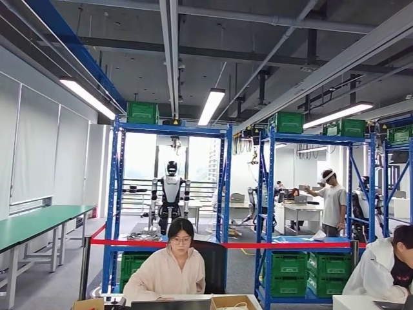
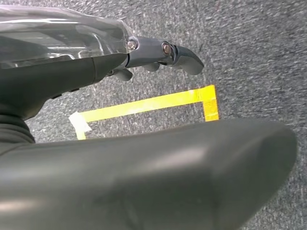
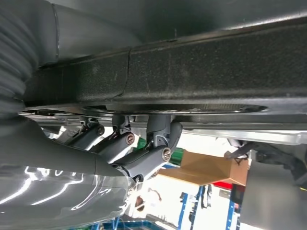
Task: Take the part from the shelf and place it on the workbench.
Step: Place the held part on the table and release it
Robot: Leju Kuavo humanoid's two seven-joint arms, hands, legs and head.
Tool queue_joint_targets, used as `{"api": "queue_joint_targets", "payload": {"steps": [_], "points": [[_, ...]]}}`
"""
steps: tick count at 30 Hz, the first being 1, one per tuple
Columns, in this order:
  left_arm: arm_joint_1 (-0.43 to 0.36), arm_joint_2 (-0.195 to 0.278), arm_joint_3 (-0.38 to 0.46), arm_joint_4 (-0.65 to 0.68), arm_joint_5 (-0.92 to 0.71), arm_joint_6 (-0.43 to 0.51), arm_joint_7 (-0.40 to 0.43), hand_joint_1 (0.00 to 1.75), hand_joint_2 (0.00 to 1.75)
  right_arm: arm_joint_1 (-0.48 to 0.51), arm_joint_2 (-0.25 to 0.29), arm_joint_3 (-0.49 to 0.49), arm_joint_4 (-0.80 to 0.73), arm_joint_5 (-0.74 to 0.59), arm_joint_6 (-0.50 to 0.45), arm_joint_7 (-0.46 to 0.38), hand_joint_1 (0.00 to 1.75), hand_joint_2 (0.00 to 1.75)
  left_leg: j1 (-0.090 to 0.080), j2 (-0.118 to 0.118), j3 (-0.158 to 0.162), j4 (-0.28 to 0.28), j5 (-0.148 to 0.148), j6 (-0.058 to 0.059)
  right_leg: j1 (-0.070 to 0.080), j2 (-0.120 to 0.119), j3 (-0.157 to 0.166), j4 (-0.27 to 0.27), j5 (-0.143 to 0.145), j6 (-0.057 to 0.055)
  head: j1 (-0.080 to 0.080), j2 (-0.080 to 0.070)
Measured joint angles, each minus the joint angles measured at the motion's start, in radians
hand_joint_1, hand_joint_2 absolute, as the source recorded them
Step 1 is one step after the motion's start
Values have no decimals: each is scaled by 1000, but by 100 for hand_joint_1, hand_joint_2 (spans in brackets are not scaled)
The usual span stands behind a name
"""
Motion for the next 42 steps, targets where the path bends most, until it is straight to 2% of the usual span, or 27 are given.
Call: {"api": "queue_joint_targets", "payload": {"steps": [1, 2, 3, 4, 6, 8, 10, 13, 14, 16, 17, 18, 19, 20, 22, 23, 25, 28, 30, 32, 33, 34, 35, 37, 38, 39, 42], "points": [[-1, 0, -1, 0, 0, -1, -1, 0, 175, 0, 0, -4, 7, -2, 5, 4, 0, 0, 0, 0, 0, 0, 0, 1, -2, 0, -28, 66, -29, 3, 0, 0], [-2, 1, -2, 0, -1, -1, -1, 0, 175, 2, 0, -7, 14, -4, 10, 7, 0, 0, -1, 0, 0, 0, 1, 2, -4, 0, -49, 117, -46, 5, 0, 0], [-3, 1, -2, 0, -2, -2, -1, 0, 175, 4, 1, -11, 20, -7, 13, 8, 0, 0, -1, 0, 0, 0, 1, 2, -4, 0, -56, 136, -46, 6, 0, 0], [-4, 1, -3, 0, -3, -1, 0, 0, 175, 6, 2, -15, 24, -10, 16, 9, 0, 0, -1, 0, 1, 0, 1, 2, -5, 0, -44, 117, -28, 6, 0, 0], [-7, 1, -5, 0, -5, -1, 1, 0, 87, 5, 7, -22, 27, -18, 22, 2, 0, 0, 0, 0, 3, 0, 1, 1, -4, 0, 20, -8, 31, 1, 0, 0], [-13, 1, -9, 0, -3, -3, -3, 0, 0, 2, 15, -31, 30, -30, 34, -27, 0, 0, -2, 0, 2, 0, 3, -4, 0, 0, 73, -116, 65, -5, 0, 0], [-17, 1, -13, 0, 0, -5, -6, 0, 0, -1, 24, -41, 33, -50, 54, -80, 0, 0, -1, 0, 0, -4, 6, -15, 6, 1, 82, -141, 68, -12, 0, 0], [-20, 2, -20, 0, 7, -5, -5, 0, 0, -10, 44, -54, 33, -91, 96, -198, 0, 0, 3, 1, -7, 8, -9, -28, 3, 1, 83, -156, 81, -34, 0, 0], [-20, 2, -21, 0, 10, -5, -4, 0, 0, -16, 52, -55, 32, -104, 108, -240, 0, 0, 2, 1, -20, 38, -31, -29, 2, 0, 84, -161, 85, -40, 0, 0], [-20, 4, -24, 0, 15, -4, -3, 0, 0, -26, 67, -56, 26, -129, 128, -308, 0, 0, 0, 0, -68, 148, -88, -29, 4, 0, 83, -162, 86, -46, 0, 0], [-18, 4, -25, 0, 17, -4, -3, 0, 0, -29, 72, -56, 20, -144, 137, -334, 0, 0, 0, 0, -92, 201, -107, -30, 5, -1, 83, -162, 85, -47, 0, 0], [-16, 5, -25, 0, 19, -4, -4, 0, 0, -30, 77, -56, 10, -167, 147, -362, 0, 0, 0, 1, -106, 231, -111, -31, 6, -1, 83, -162, 85, -47, 0, 0], [-13, 5, -25, 0, 22, -5, -5, 0, 0, -29, 81, -56, -4, -199, 159, -391, 0, 0, 0, 1, -104, 226, -96, -33, 7, -1, 83, -161, 84, -47, 0, 0], [-11, 5, -25, 0, 25, -5, -6, 0, 0, -29, 85, -56, -23, -243, 175, -425, 0, 0, 1, 1, -86, 187, -67, -34, 7, 0, 84, -159, 83, -46, 0, 0], [-9, 7, -25, 0, 29, -7, -12, 0, 0, -27, 89, -55, -72, -360, 225, -494, 0, 0, 2, 1, -36, 74, -10, -35, 8, 1, 80, -149, 76, -39, 0, 0], [-10, 7, -25, 0, 30, -9, -15, 0, 0, -24, 88, -54, -102, -443, 265, -528, 0, 0, 2, 0, -19, 35, 2, -33, 10, 1, 76, -143, 73, -35, 0, 0], [-8, 7, -26, 1, 30, -12, -19, 0, 0, -3, 82, -58, -171, -665, 377, -601, 0, 0, 0, -1, -10, 11, -1, -26, 14, 1, 67, -135, 70, -27, 0, 0], [-2, 7, -26, 1, 38, -16, -21, 0, 0, 80, 67, -84, -337, -1094, 554, -676, 0, 0, 2, -4, -7, 6, -2, -13, 12, 0, 62, -120, 55, -16, 0, 0], [-1, 8, -26, 1, 48, -20, -22, 0, 0, 158, 59, -108, -489, -1328, 608, -688, 0, 0, 3, -4, -3, 4, -4, -5, 6, -1, 28, -38, 8, -5, 0, 0], [3, 8, -25, 1, 62, -23, -25, 0, 0, 250, 48, -126, -647, -1472, 617, -689, 0, 0, 1, -4, 0, 4, -7, 0, 2, -1, -33, 88, -45, 2, 0, 0], [7, 8, -24, 1, 68, -23, -29, 0, 0, 299, 41, -134, -731, -1524, 616, -688, 0, 0, 0, -4, 1, 4, -8, 2, 1, -1, -54, 126, -53, 3, 0, 0], [12, 7, -22, 1, 73, -23, -33, 0, 0, 346, 34, -141, -813, -1565, 616, -688, 0, 0, -1, -4, 2, 4, -10, 4, 0, -1, -60, 131, -44, 2, 0, 0], [17, 7, -20, 1, 78, -23, -36, 0, 0, 386, 27, -148, -890, -1594, 616, -688, 0, 0, -2, -4, 4, 4, -11, 5, 1, -1, -47, 97, -18, 0, 0, 0], [25, 4, -15, 1, 86, -19, -39, 0, 0, 442, 15, -157, -1023, -1623, 620, -691, 0, 0, -3, -4, 8, 3, -14, 4, 5, -1, 14, -35, 47, -9, 0, 0], [26, 2, -12, 1, 89, -17, -39, 0, 0, 465, 10, -161, -1078, -1628, 624, -695, 0, 0, -4, -4, 9, 3, -15, 2, 8, -1, 40, -91, 68, -14, 0, 0], [27, 0, -9, 1, 92, -15, -39, 0, 0, 489, 5, -163, -1129, -1628, 626, -701, 0, 0, -4, -4, 10, 1, -16, -1, 12, -1, 57, -126, 78, -18, 0, 0], [32, -4, 0, 1, 98, -9, -38, 0, 0, 566, -10, -167, -1264, -1616, 629, -726, 0, 0, 0, -3, 14, -4, -17, -13, 15, -2, 67, -150, 83, -28, 0, 0]]}}
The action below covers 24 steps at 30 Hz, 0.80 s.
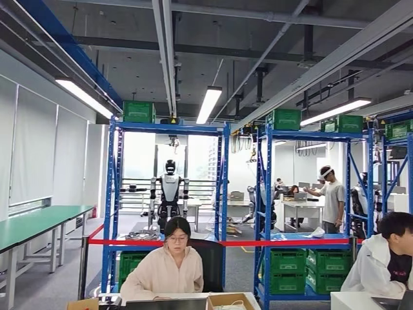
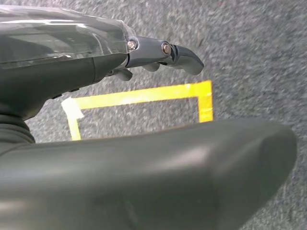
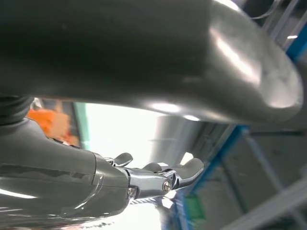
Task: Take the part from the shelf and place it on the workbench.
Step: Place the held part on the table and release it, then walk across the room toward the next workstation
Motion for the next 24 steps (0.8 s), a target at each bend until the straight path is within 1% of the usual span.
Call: {"api": "queue_joint_targets", "payload": {"steps": [1, 2, 3, 5, 6, 7, 8, 9, 10, 11, 12, 13, 15, 16, 17, 18, 19, 20, 21, 22, 23, 24], "points": [[2, -2, 2, 0, 1, 2, 1, 0, 0, 22, -4, -1, -39, 5, 2, -8, 0, 0, 0, 0, 0, 5, -10, -3, -2, -1, 3, -7, 6, -6, 0, 0], [4, -4, 4, 0, 2, 4, 2, 0, 0, 40, -8, -2, -72, 10, 3, -14, 0, 0, 0, 1, -6, 25, -31, -5, -4, -3, 6, -14, 11, -11, 0, 0], [5, -5, 5, 0, 2, 5, 2, 0, 0, 57, -12, -2, -98, 15, 4, -19, 0, 0, -1, 1, -19, 63, -62, -6, -6, -5, 7, -19, 16, -15, 0, 0], [7, -6, 6, 0, 2, 7, 2, 0, 0, 89, -21, -4, -135, 26, 5, -28, 0, 0, -2, 1, -58, 177, -130, -9, -6, -6, 5, -19, 18, -18, 0, 0], [8, -6, 8, 0, 2, 8, 2, 0, 0, 104, -27, -4, -149, 32, 5, -32, 0, 0, -2, 1, -72, 223, -149, -12, -6, -6, 4, -19, 18, -18, 0, 0], [10, -6, 9, 0, 2, 9, 2, 0, 0, 117, -32, -5, -160, 38, 6, -37, 0, 0, -1, 2, -72, 239, -151, -14, -6, -7, 2, -18, 20, -17, 0, 0], [10, -6, 11, 0, 2, 10, 2, 0, 0, 128, -38, -6, -170, 44, 7, -42, 0, 0, 1, 2, -54, 219, -135, -17, -7, -7, 0, -16, 21, -16, 0, 0], [11, -6, 13, 0, 2, 12, 2, 0, 0, 137, -43, -7, -180, 49, 7, -46, 0, 0, 3, 2, -21, 164, -106, -19, -9, -6, -3, -13, 22, -14, 0, 0], [10, -7, 14, 0, 2, 13, 2, 0, 0, 145, -48, -8, -189, 53, 7, -50, 0, 0, 4, 2, 17, 98, -81, -22, -9, -6, -7, -8, 23, -11, 0, 0], [9, -7, 16, 0, 2, 15, 1, 0, 0, 150, -52, -8, -198, 55, 7, -53, 0, 0, 5, 1, 46, 42, -60, -21, -8, -5, -12, 1, 23, -7, 0, 0], [8, -8, 17, 0, 2, 15, 1, 0, 0, 154, -55, -9, -205, 56, 8, -56, 0, 0, 4, 0, 63, 7, -49, -18, -8, -4, -18, 8, 24, -2, 0, 0], [8, -8, 18, 0, 2, 16, 0, 0, 0, 158, -59, -9, -212, 56, 8, -58, 0, 0, 1, -1, 67, -6, -46, -13, -7, -3, -22, 12, 27, 4, 0, 0], [10, -8, 19, 0, 2, 17, 0, 0, 0, 168, -65, -9, -222, 60, 9, -61, 0, 0, -4, 0, 62, -7, -35, 2, -10, -1, -28, 13, 34, 15, 0, 0], [10, -9, 19, 0, 3, 17, 0, 0, 0, 174, -70, -10, -227, 64, 10, -63, 0, 0, -4, 1, 59, -9, -29, 10, -12, -1, -30, 18, 26, 21, 0, 0], [10, -10, 20, 0, 3, 18, 0, 0, 0, 179, -74, -10, -232, 69, 10, -65, 0, 0, -4, 3, 53, -10, -21, 19, -15, 0, -36, 34, 4, 26, 0, 0], [9, -10, 21, 0, 4, 18, 0, 0, 0, 185, -79, -11, -236, 75, 9, -67, 0, 0, -3, 6, 45, -11, -14, 26, -17, 0, -47, 71, -33, 31, 0, 0], [9, -10, 22, 0, 4, 18, 0, 0, 0, 190, -84, -12, -239, 81, 7, -69, 0, 0, -4, 7, 37, -11, -6, 30, -19, 0, -61, 127, -80, 35, 0, 0], [10, -10, 23, 0, 4, 18, 0, 0, 0, 197, -88, -13, -241, 88, 3, -71, 0, 0, -5, 8, 28, -11, 0, 33, -21, -1, -76, 192, -125, 39, 0, 0], [11, -10, 25, 0, 5, 18, 0, 0, 0, 204, -92, -14, -242, 95, -3, -74, 0, 0, -7, 9, 18, -10, 8, 34, -23, -1, -85, 248, -155, 41, 0, 0], [11, -10, 26, 0, 5, 18, 0, 0, 0, 212, -95, -16, -242, 101, -10, -77, 0, 0, -8, 10, 8, -10, 15, 34, -24, -1, -81, 278, -166, 42, 0, 0], [12, -10, 27, 0, 5, 18, 0, 0, 0, 220, -97, -18, -243, 106, -17, -80, 0, 0, -9, 10, -2, -10, 22, 33, -24, -1, -60, 272, -157, 42, 0, 0], [12, -11, 28, 0, 5, 18, 0, 0, 0, 225, -99, -20, -244, 111, -24, -84, 0, 0, -10, 10, -11, -10, 30, 32, -24, -1, -23, 229, -135, 40, 0, 0]]}}
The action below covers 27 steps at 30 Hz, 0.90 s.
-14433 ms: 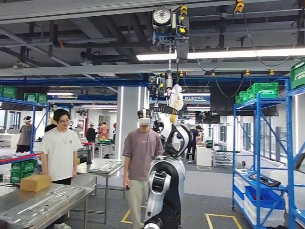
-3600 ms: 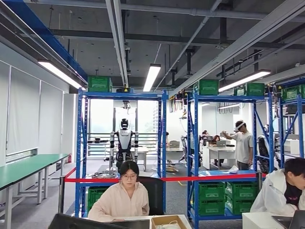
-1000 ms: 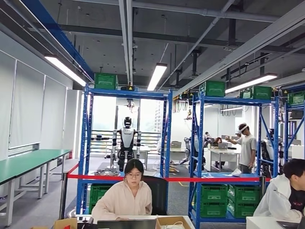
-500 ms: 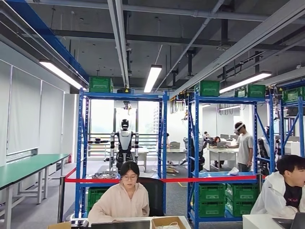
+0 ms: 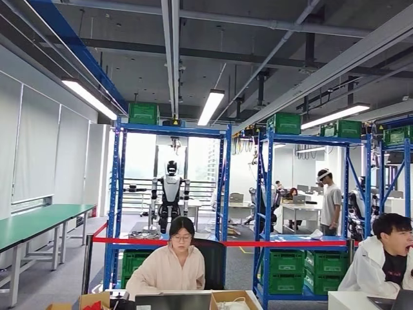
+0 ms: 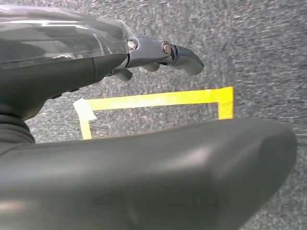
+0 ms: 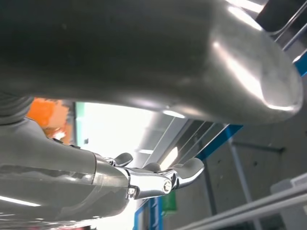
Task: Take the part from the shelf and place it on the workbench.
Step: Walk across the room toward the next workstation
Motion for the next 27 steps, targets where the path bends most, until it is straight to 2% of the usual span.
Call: {"api": "queue_joint_targets", "payload": {"steps": [2, 3, 4, 5, 7, 8, 9, 10, 11, 12, 13, 14, 15, 16, 17, 18, 19, 20, 22, 23, 24, 26, 27], "points": [[1, -3, 1, 0, 0, 0, 1, 0, 0, 6, -1, -4, -6, 7, -9, -6, 0, 0, -1, 0, -14, 0, 14, -5, 5, 1, 107, -152, 39, -10, 0, 0], [1, -5, 1, 0, -1, 1, 2, 0, 0, 7, -1, -6, -11, 9, -11, -7, 0, 0, -1, 0, -18, 0, 21, -9, 8, 1, 152, -221, 46, -16, 0, 0], [2, -7, 2, 0, -1, 1, 2, 0, 0, 8, -2, -8, -15, 10, -13, -8, 0, 0, 0, 0, -21, -2, 29, -15, 13, 1, 180, -266, 48, -20, 0, 0], [2, -8, 3, 0, -1, 1, 2, 0, 0, 10, -3, -10, -17, 11, -13, -8, 0, 0, 3, 0, -23, -4, 37, -21, 17, 1, 189, -287, 48, -24, 0, 0], [2, -10, 4, 0, -2, 0, 3, 0, 0, 14, -6, -14, -19, 11, -13, -8, 0, 0, 7, -1, -27, -9, 45, -33, 20, -2, 182, -298, 67, -32, 0, 0], [4, -11, 5, 0, -2, 0, 3, 0, 0, 15, -7, -15, -19, 10, -11, -8, 0, 0, 8, -1, -32, 1, 26, -36, 19, -5, 176, -303, 79, -39, 0, 1], [5, -11, 5, 0, -2, 0, 3, 0, 0, 15, -8, -17, -19, 9, -9, -8, 0, 0, 7, -2, -40, 28, -10, -38, 18, -8, 166, -307, 93, -45, 0, 0], [5, -12, 5, 0, -3, -1, 3, 0, 0, 16, -8, -18, -19, 7, -6, -7, 0, 0, 6, -2, -52, 74, -61, -38, 17, -11, 154, -308, 103, -50, 0, 0], [6, -13, 5, 0, -3, -1, 3, 0, 0, 18, -10, -19, -18, 6, -5, -6, 0, 0, 5, -2, -64, 134, -110, -39, 18, -12, 140, -306, 112, -53, 0, 0], [6, -13, 6, 0, -3, -1, 3, 0, 0, 21, -13, -21, -17, 5, -4, -4, 0, 0, 5, -2, -73, 196, -142, -41, 18, -13, 126, -304, 121, -55, 0, 0], [6, -13, 6, 0, -2, -1, 3, 0, 0, 23, -15, -24, -15, 4, -4, -2, 0, 0, 5, -2, -74, 242, -150, -43, 19, -15, 111, -301, 131, -55, 0, 0], [6, -13, 6, 0, -2, -1, 3, 0, 0, 25, -19, -27, -12, 4, -4, 0, 0, 0, 6, -2, -63, 261, -135, -45, 19, -16, 94, -296, 140, -53, 0, 0], [6, -13, 6, 0, -2, -1, 3, 0, 0, 27, -22, -31, -9, 2, -3, 2, 0, 0, 7, -2, -38, 246, -106, -47, 18, -16, 76, -289, 148, -51, 0, 0], [6, -13, 6, 0, -1, -1, 3, 0, 0, 29, -26, -34, -7, 1, -1, 3, 0, 0, 8, -2, 2, 199, -79, -49, 16, -16, 59, -280, 155, -47, 0, 0], [5, -13, 6, 0, -1, -1, 3, 0, 0, 32, -29, -36, -5, -1, 2, 4, 0, 0, 9, -2, 52, 130, -66, -50, 17, -16, 41, -267, 159, -43, 0, 0], [5, -13, 7, 0, 0, -1, 3, 0, 0, 37, -33, -39, -3, -4, 4, 4, 0, 0, 9, -2, 97, 63, -70, -48, 18, -16, 27, -254, 162, -39, 0, 0], [4, -13, 7, 0, 1, -1, 3, 0, 0, 43, -37, -43, 0, -6, 7, 3, 0, 0, 8, -3, 129, 11, -81, -45, 19, -16, 15, -242, 166, -34, 0, 0], [4, -14, 8, 0, 3, -1, 3, 0, 0, 51, -41, -47, 2, -8, 10, 2, 0, 0, 6, -4, 144, -18, -93, -42, 19, -16, 6, -235, 171, -28, 0, 0], [7, -16, 13, 0, 5, 0, 3, 0, 0, 67, -50, -56, 13, -9, 15, -2, 0, 0, 5, -3, 136, -27, -92, -28, 17, -15, -6, -229, 181, -17, 0, 0], [9, -18, 16, 0, 5, 0, 4, 0, 0, 77, -54, -60, 21, -8, 17, -4, 0, 0, 5, -1, 127, -28, -85, -19, 15, -13, -12, -221, 167, -10, 0, 0], [10, -20, 19, 0, 6, 1, 4, 0, 0, 88, -58, -63, 31, -8, 18, -6, 0, 0, 6, 1, 117, -29, -75, -9, 13, -11, -20, -197, 134, -5, 0, 0], [11, -21, 23, 0, 7, 3, 6, 0, 0, 110, -62, -70, 56, 5, 16, -8, 0, 0, 4, 3, 93, -29, -54, 4, 7, -9, -42, -97, 34, 5, 0, 0], [11, -21, 25, 0, 7, 3, 6, 0, 0, 121, -63, -73, 71, 20, 9, -9, 0, 0, 2, 4, 81, -29, -43, 6, 5, -9, -51, -34, -4, 8, 0, 0]]}}
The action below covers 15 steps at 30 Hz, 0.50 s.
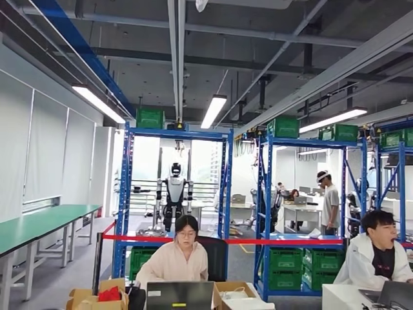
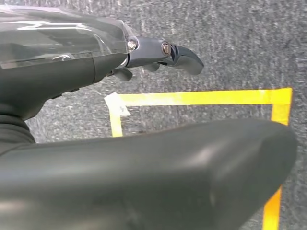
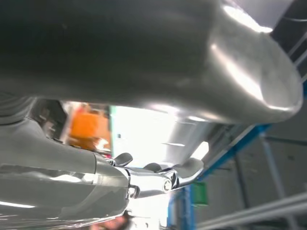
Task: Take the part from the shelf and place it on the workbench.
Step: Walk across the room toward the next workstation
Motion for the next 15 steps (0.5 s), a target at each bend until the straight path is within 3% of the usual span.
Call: {"api": "queue_joint_targets", "payload": {"steps": [1, 2, 3, 5, 7, 8, 10, 11, 12, 15], "points": [[0, 0, 2, 0, 1, 0, 0, 0, 0, 11, 0, -3, 17, 19, -9, -1, 0, 0, -2, 0, -13, 0, 10, 1, -2, 0, -2, 49, -15, 2, 0, 0], [1, -1, 5, 0, 2, 1, 0, 0, 0, 22, -1, -5, 35, 40, -22, 1, 0, 0, -4, 1, -26, 1, 21, 1, -2, 0, 7, 73, -9, 3, 0, 0], [1, -1, 8, 0, 4, 1, 0, 0, 0, 30, -1, -6, 54, 62, -37, 7, 0, 0, -6, 1, -40, 1, 31, 0, -3, 0, 32, 63, 15, 2, 0, 0], [1, -4, 14, 0, 7, 3, -1, 0, 0, 40, -1, -6, 98, 112, -78, 20, 0, 0, -8, 1, -64, 1, 52, -3, -1, 1, 128, -53, 63, -5, 0, 0], [2, -9, 20, 0, 7, 5, -3, 0, 0, 42, 0, -5, 153, 178, -134, 38, 0, 0, -9, 1, -78, 1, 71, -10, 5, 2, 237, -214, 64, -17, 0, 0], [2, -12, 22, 0, 7, 6, -5, 0, 0, 41, 0, -4, 190, 213, -165, 48, 0, 0, -7, 1, -82, 0, 80, -16, 9, 3, 269, -266, 57, -23, 0, 0], [2, -17, 26, 0, 3, 8, -7, 0, 0, 39, -1, -1, 282, 286, -234, 74, 0, 0, -1, 1, -89, -1, 96, -29, 15, 2, 279, -301, 60, -34, 0, 0], [3, -18, 27, 0, 0, 8, -8, 0, 0, 33, 0, 3, 343, 322, -274, 86, 0, 0, 2, 0, -94, 3, 87, -33, 16, 0, 272, -305, 72, -42, 0, 0], [4, -20, 28, 0, -5, 8, -8, 0, 0, 23, 0, 8, 413, 357, -315, 99, 0, 0, 3, -1, -100, 20, 60, -36, 16, -2, 262, -308, 86, -52, 0, 0], [3, -25, 31, 0, -23, 7, -11, 0, 0, -25, 5, 22, 663, 439, -439, 123, 0, 0, 0, -2, -132, 166, -81, -41, 17, -6, 214, -299, 120, -67, 0, 0]]}}
